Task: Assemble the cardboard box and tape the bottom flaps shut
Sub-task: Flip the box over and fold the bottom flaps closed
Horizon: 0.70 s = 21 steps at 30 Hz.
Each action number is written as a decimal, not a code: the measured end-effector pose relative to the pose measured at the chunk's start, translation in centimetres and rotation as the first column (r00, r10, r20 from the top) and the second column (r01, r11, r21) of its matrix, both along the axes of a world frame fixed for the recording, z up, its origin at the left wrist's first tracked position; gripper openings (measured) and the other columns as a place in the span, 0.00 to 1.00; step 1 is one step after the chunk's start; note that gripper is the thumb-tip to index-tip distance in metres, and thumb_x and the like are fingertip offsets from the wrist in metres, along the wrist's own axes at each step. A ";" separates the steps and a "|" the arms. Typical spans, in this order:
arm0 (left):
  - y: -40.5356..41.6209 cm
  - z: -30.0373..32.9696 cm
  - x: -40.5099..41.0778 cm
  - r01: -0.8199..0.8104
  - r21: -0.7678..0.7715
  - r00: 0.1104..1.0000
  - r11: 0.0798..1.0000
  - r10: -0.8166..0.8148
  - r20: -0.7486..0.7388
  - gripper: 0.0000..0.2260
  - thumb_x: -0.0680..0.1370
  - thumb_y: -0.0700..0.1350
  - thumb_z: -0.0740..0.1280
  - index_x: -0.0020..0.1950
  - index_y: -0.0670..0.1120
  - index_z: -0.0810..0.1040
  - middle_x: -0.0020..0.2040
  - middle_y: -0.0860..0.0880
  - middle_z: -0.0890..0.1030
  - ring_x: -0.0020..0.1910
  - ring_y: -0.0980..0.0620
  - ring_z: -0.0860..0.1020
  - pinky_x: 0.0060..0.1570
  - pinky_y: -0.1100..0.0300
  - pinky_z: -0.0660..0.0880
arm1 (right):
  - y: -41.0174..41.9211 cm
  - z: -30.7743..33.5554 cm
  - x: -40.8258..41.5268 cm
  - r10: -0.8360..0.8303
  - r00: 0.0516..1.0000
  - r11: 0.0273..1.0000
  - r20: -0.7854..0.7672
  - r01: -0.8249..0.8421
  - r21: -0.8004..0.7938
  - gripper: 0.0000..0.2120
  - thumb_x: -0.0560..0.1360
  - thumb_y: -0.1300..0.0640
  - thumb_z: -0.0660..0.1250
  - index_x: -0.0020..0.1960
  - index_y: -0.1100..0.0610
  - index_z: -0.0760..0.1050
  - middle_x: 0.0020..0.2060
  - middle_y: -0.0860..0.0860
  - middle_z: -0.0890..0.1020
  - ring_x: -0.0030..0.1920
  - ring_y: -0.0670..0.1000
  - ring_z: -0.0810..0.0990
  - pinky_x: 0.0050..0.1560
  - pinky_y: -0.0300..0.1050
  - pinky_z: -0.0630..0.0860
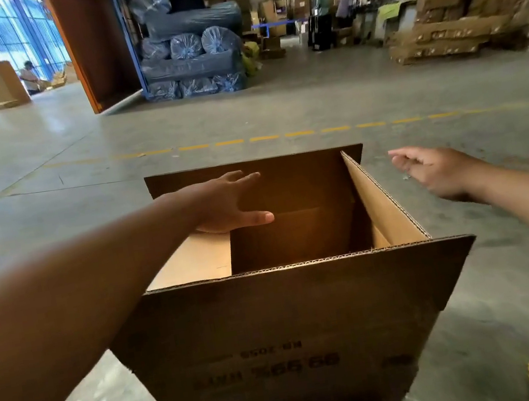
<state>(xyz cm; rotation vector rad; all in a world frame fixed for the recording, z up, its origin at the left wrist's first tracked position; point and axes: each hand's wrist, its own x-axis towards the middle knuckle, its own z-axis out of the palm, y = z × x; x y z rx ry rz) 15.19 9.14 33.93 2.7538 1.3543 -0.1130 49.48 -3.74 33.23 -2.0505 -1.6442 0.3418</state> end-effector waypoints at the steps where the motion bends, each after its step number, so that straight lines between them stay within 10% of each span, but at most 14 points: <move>1: 0.4 -0.1 1.0 0.015 0.048 1.000 0.999 -0.014 -0.019 0.45 0.70 0.78 0.56 0.81 0.64 0.42 0.83 0.54 0.45 0.80 0.41 0.55 0.72 0.38 0.62 | -0.1 -0.8 0.4 0.005 1.000 1.000 0.002 -0.005 -0.019 0.25 0.80 0.43 0.55 0.73 0.51 0.67 0.70 0.52 0.72 0.69 0.51 0.70 0.58 0.38 0.61; 21: 6.7 -6.9 6.6 -0.094 0.182 0.989 0.979 0.070 0.134 0.42 0.74 0.77 0.44 0.79 0.57 0.31 0.78 0.55 0.28 0.76 0.52 0.28 0.78 0.41 0.39 | 8.7 -12.8 -2.2 0.389 0.917 0.921 0.088 -0.385 -0.058 0.38 0.72 0.25 0.43 0.78 0.40 0.47 0.79 0.46 0.51 0.77 0.44 0.47 0.76 0.49 0.48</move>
